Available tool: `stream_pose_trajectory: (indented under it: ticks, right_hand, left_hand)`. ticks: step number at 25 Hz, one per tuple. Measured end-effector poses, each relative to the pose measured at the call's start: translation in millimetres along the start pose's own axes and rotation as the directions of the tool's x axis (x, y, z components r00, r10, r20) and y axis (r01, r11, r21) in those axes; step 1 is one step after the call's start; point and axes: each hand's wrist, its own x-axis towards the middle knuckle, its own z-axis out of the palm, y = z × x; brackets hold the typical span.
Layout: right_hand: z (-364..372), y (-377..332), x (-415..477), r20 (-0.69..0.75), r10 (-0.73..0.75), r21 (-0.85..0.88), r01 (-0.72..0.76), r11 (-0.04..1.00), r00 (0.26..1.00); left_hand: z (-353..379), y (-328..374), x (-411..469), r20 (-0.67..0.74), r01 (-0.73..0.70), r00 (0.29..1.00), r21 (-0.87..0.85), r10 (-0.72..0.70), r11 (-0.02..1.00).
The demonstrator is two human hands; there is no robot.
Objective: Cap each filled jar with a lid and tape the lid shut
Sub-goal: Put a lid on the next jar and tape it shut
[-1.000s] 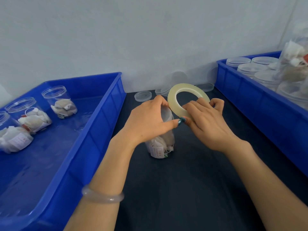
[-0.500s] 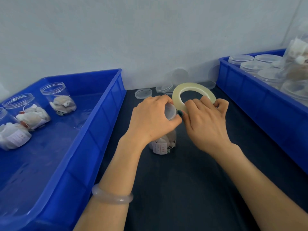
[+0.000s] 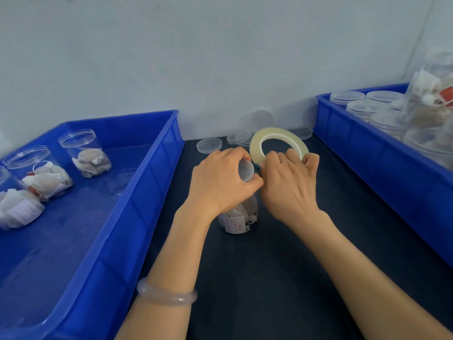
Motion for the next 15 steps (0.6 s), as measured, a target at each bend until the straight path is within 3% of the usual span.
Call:
stream_pose_trajectory:
  ticks: [11,15]
  right_hand:
    - [33,3,24,-0.004,0.037,-0.044,-0.037,0.998,0.999]
    - [24,50,59,0.2,0.298,-0.05,-0.295,0.954,0.933]
  left_hand:
    - [-5,4,4,0.047,0.034,0.998,0.016,-0.035,0.999]
    - [-6,8,-17,0.06,-0.034,0.997,-0.067,0.038,0.997]
